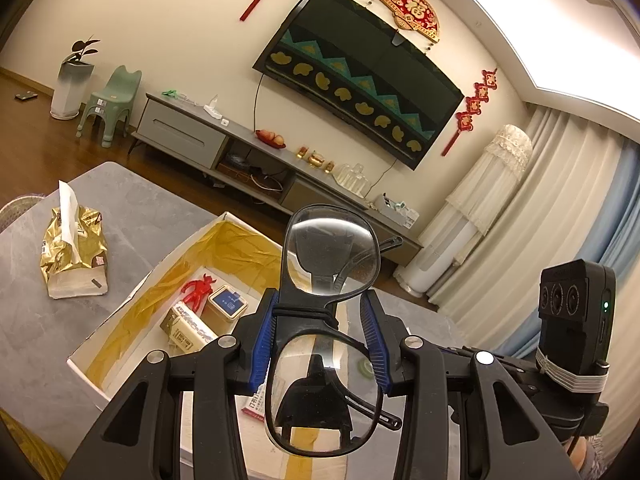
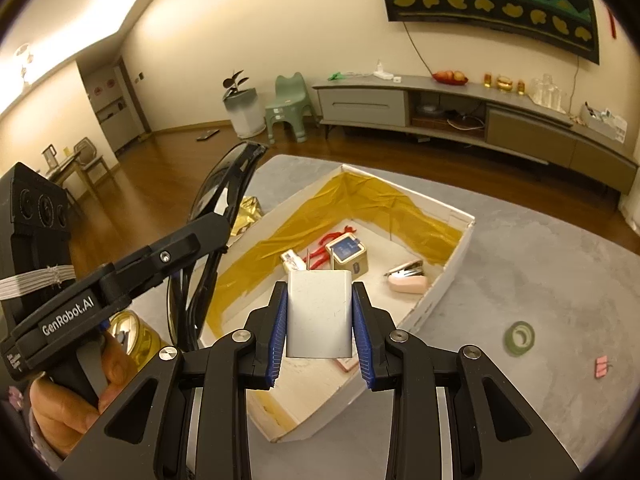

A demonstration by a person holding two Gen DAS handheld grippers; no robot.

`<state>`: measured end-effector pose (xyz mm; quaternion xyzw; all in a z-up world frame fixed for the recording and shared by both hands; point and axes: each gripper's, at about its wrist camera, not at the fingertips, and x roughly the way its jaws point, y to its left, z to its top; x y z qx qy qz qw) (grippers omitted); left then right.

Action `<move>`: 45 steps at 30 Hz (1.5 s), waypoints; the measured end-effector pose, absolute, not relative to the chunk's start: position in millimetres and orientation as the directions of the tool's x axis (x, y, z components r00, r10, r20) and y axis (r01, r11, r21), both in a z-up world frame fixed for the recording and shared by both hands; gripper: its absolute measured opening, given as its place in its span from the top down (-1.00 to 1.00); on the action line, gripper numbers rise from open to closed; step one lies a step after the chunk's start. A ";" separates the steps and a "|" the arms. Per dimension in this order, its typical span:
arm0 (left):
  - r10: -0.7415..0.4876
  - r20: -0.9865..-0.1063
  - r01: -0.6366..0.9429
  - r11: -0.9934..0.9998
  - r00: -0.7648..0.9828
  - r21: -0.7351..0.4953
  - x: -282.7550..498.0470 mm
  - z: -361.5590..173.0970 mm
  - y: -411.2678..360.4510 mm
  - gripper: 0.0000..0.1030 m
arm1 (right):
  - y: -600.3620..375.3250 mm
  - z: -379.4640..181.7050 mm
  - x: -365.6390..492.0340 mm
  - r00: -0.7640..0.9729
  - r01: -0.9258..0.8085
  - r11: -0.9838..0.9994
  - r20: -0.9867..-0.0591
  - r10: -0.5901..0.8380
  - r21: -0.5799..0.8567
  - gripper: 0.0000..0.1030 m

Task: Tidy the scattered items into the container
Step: 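Carry the white plug and black glasses over the cardboard box with both tools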

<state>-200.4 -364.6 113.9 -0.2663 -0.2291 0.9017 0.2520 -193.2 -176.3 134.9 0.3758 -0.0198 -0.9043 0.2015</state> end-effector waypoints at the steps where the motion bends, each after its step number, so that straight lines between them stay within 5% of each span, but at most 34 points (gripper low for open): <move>1: 0.574 -0.372 -0.328 -0.771 -0.730 -0.546 -202.1 112.0 -364.0 0.17 | -176.7 133.9 -194.9 -0.633 0.352 -0.916 -0.672 -0.384 0.192 0.38; 45: 0.563 -0.516 -0.100 -0.732 -0.645 -0.674 -225.3 47.5 -352.9 0.17 | -170.4 77.8 -295.5 -0.470 0.306 -0.882 -0.749 -0.467 0.358 0.38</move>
